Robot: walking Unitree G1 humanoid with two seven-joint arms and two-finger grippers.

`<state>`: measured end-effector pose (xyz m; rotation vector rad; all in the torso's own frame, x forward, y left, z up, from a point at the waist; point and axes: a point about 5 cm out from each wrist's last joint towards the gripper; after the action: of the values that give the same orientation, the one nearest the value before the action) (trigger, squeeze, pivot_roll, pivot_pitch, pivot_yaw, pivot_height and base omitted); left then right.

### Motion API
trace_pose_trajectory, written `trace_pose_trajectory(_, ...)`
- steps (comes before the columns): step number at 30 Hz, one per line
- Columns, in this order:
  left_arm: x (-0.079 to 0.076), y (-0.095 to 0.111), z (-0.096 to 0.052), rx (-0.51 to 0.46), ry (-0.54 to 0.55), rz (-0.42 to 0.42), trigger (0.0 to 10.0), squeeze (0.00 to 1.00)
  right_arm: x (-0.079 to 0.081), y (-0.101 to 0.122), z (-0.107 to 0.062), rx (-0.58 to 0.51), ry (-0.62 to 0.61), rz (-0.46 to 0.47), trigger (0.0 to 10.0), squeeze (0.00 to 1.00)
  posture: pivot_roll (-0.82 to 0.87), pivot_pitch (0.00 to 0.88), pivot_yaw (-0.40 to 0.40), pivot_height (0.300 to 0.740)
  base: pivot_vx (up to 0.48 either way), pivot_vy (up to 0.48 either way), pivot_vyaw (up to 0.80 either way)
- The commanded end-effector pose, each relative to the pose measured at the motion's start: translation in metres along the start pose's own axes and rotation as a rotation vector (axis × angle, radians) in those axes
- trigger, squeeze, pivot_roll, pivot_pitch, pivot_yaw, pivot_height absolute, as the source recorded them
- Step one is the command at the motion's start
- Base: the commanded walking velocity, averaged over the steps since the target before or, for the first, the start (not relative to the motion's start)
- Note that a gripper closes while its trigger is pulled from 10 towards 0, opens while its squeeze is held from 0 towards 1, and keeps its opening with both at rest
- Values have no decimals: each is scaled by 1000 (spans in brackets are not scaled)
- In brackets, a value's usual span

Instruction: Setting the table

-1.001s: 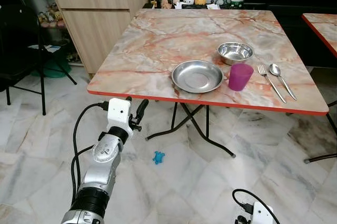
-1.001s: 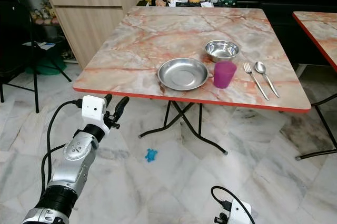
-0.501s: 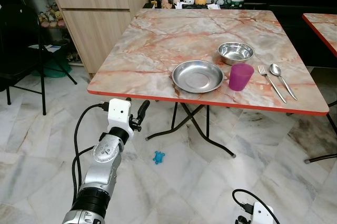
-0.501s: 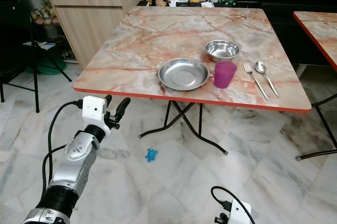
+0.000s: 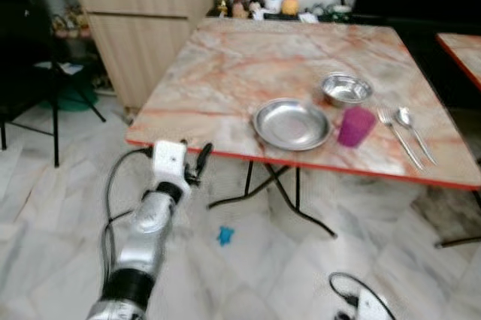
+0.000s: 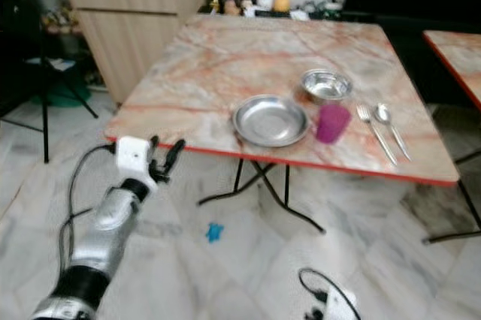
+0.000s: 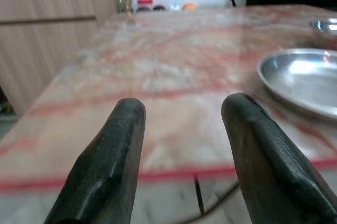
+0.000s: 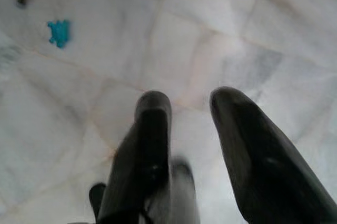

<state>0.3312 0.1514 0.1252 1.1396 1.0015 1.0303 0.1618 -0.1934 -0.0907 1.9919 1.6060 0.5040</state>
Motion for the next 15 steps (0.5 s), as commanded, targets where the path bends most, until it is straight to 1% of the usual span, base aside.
trace_pose_trajectory(1,-12,2,4,-7,-39,-8,10000,0,-10,-4,-1,13,-27,-7,10000,0,9,0,15,740,480,0,0)
trace_pose_trajectory(6,-12,3,5,-10,-35,-9,10000,0,-10,-5,-1,20,-26,-5,10000,0,10,0,14,740,480,0,0)
trace_pose_trajectory(11,-11,4,6,-12,-36,-8,10000,0,-9,-5,-1,21,-21,-9,10000,0,9,0,14,740,480,0,-668)
trace_pose_trajectory(12,-11,4,6,-7,-38,0,10000,0,-9,-5,-1,18,-21,-9,10000,0,9,0,14,740,270,0,-587)
trace_pose_trajectory(14,-12,4,6,-3,-40,5,10000,0,-9,-4,-1,16,-19,-7,10000,0,11,0,13,740,0,0,0)
trace_pose_trajectory(15,-12,4,7,-5,-38,-15,10000,0,-9,-4,-1,18,-17,-22,10000,0,7,0,14,740,0,0,0)
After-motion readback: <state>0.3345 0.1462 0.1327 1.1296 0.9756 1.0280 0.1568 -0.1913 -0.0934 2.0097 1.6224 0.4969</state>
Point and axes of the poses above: a point about 5 cm out from each wrist's last joint towards the gripper, its own z axis pointing out of the wrist towards the gripper, its own y axis along the axis of the wrist's last joint, x = y × z, and after that the axes turned 8 degrees about -z, right-handed
